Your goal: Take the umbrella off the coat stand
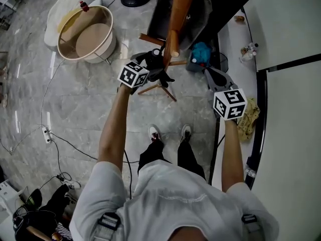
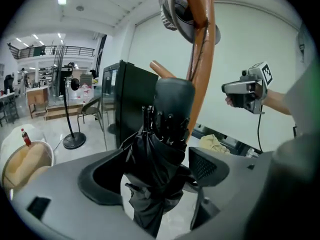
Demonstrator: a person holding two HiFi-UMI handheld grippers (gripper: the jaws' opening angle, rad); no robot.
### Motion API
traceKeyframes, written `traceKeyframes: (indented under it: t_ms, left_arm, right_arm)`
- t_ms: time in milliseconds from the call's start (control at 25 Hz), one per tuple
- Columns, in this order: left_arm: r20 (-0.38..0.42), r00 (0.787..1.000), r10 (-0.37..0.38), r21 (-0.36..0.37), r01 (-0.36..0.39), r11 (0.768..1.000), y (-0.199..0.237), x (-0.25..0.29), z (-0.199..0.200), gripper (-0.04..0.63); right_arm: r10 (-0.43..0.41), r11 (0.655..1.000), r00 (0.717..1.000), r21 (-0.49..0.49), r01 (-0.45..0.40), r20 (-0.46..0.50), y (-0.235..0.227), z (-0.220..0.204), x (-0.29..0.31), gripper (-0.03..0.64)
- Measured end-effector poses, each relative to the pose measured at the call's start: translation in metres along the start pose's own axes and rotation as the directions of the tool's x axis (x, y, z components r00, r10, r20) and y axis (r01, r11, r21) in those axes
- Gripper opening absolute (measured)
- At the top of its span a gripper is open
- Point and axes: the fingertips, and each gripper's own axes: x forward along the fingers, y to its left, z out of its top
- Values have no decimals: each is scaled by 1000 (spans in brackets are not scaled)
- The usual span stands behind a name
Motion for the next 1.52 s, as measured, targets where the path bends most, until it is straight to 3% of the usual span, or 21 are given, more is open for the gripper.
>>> traceKeyframes:
  t_ms: [120, 240, 360, 560, 920, 1120, 1320, 1520]
  left_arm:
    - [38, 999, -28, -3, 28, 1000, 2, 7, 2, 391]
    - [58, 996, -71, 2, 71, 997, -3, 7, 2, 316]
    - [77, 995, -59, -22, 61, 998, -2, 4, 5, 273]
    - [92, 996, 15, -30, -12, 999, -5, -11, 20, 255]
    - [76, 976, 204, -35, -202, 979, -9, -72, 44, 238]
    - [118, 936, 331, -84, -323, 943, -7, -120, 65, 236]
    - [150, 869, 472, -101, -461, 881, -9, -170, 95, 233]
    - [213, 811, 544, -160, -521, 839, -17, -216, 114, 232]
  right_arm:
    - [-16, 1000, 1000, -2, 16, -10, -2, -6, -1, 23]
    - [-37, 999, 998, -37, 35, -47, -1, -13, -1, 23]
    - [-61, 995, 996, -79, 56, -63, -6, -12, 2, 23]
    - [-42, 998, 999, -45, 41, -18, -9, 12, 2, 23]
    - [31, 991, 997, -129, -23, 65, 2, 68, -11, 23]
    - [48, 987, 993, -160, -30, 111, -2, 95, -21, 23]
    - [78, 980, 982, -194, -43, 174, -2, 127, -33, 23]
    - [113, 972, 966, -226, -60, 231, 7, 157, -43, 23]
